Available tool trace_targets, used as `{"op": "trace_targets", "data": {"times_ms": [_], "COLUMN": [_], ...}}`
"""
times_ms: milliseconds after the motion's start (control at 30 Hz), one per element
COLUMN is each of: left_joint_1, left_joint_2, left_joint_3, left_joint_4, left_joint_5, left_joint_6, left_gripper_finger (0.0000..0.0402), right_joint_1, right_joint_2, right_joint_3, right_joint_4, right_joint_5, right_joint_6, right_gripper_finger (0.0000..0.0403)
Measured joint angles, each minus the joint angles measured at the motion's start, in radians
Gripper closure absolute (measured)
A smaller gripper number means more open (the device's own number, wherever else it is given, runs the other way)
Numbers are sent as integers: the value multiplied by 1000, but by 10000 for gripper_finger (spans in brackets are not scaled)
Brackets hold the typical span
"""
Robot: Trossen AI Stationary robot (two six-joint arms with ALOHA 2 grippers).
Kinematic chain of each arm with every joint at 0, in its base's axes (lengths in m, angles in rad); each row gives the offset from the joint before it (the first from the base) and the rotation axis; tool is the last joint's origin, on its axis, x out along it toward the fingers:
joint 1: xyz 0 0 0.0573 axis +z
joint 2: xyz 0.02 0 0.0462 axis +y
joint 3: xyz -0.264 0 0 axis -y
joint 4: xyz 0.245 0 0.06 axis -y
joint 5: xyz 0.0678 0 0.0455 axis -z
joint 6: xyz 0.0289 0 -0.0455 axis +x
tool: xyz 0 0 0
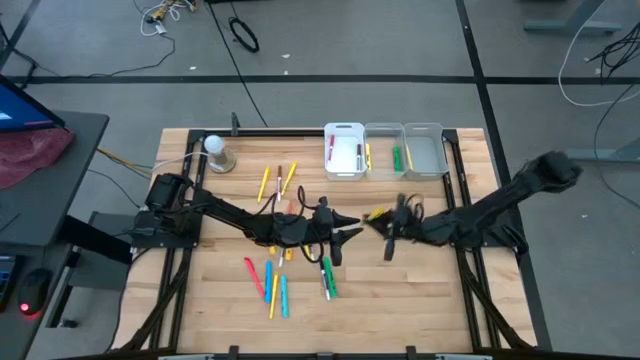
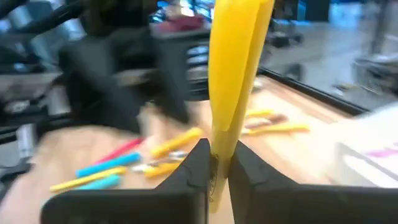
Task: Pick & Place Markers
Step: Put the yellow pen into the gray bin
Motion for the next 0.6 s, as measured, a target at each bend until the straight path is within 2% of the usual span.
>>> {"op": "trace_targets", "data": {"times_ms": [167, 267, 333, 433, 600], "left_joint_1": [0, 0, 1, 5, 6], "left_joint_2": [0, 0, 0, 0, 0], "left_joint_3": [0, 0, 0, 0, 0], "left_joint_4": [-83, -93, -91, -92, -92], "left_joint_5": [-7, -6, -6, -5, -5], "left_joint_6": [-40, -41, -40, -46, -48], "left_gripper_finger": [246, 238, 237, 237, 236], "right_joint_1": [-102, -239, -363, -584, -977], "right_joint_2": [-305, -370, -374, -346, -217], "right_joint_3": [126, 266, 349, 419, 432], "right_joint_4": [-636, -1017, -1191, -1309, -1313], "right_joint_5": [64, 54, 23, -106, -438], "right_joint_6": [154, 243, 240, 169, -9], "right_gripper_finger": [383, 383, 383, 383, 383]}}
